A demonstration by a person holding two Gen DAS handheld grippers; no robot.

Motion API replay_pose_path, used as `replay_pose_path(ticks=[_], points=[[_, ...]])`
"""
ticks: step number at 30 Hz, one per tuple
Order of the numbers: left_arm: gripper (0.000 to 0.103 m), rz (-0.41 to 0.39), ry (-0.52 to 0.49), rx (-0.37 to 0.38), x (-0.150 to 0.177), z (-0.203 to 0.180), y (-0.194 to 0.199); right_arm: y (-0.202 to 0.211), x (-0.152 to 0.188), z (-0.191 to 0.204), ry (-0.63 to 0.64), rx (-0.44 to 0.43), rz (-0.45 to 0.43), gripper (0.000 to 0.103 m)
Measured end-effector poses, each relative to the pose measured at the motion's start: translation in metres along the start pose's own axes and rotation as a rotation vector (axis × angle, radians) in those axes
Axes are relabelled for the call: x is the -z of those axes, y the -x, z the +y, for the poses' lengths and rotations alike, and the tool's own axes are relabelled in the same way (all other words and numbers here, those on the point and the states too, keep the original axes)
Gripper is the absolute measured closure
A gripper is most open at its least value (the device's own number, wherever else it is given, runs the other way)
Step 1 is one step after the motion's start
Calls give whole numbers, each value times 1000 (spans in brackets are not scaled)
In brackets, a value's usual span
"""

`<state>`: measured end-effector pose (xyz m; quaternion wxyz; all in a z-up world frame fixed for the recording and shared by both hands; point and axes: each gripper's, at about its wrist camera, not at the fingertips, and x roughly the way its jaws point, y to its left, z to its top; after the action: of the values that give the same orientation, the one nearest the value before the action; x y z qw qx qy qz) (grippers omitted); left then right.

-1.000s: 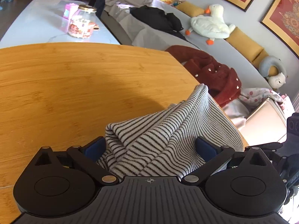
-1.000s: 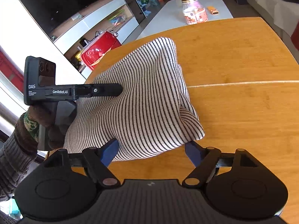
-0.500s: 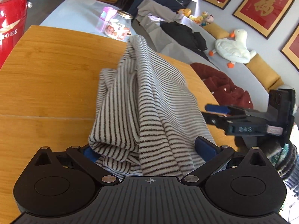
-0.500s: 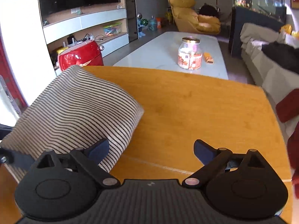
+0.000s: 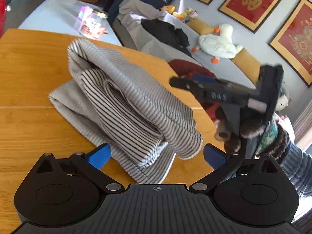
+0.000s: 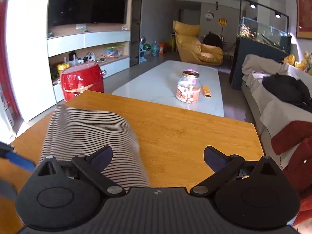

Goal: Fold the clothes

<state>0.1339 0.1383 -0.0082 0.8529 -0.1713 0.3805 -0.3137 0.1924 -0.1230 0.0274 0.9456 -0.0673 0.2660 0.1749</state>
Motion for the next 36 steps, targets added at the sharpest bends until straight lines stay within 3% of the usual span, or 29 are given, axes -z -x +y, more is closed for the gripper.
replay_pose_path(ticks=[3,6,8,11,13,15,16,17,18,20,22,25,29,34,36], points=[[0,-90,30,-106,-8,14,24,22,8,28,50,-86,-38,3],[0,-141,111,-194,-17,31,33,31,20,68,188,-165,-56,3],[0,-148,158,-187,-21,39,34,36,30,88,307,-183,-63,3],[0,-121,133,-148,-16,33,30,37,41,93,380,-159,-48,3],[0,-93,118,-115,-11,27,21,33,44,88,393,-94,-44,6],[8,-67,108,-82,-8,22,10,31,43,79,367,-56,-28,21],[14,-54,104,-68,-6,19,4,31,39,72,324,-80,-13,33],[26,-43,100,-55,-5,17,-1,32,35,64,277,-101,-3,49],[33,-33,96,-41,-4,14,-6,33,31,57,230,-123,7,58],[38,-13,90,-11,-2,10,-16,35,20,45,147,-154,9,83],[41,7,90,18,1,5,-26,39,7,34,75,-173,-7,93],[41,22,73,22,7,-3,-43,49,-20,29,-30,-309,-48,93],[39,26,63,58,12,-9,-57,33,-24,43,-47,-459,56,93],[30,34,-44,37,23,-22,-55,4,1,48,34,-423,204,90],[25,39,-53,37,24,-21,-47,9,6,51,92,-405,194,89]])
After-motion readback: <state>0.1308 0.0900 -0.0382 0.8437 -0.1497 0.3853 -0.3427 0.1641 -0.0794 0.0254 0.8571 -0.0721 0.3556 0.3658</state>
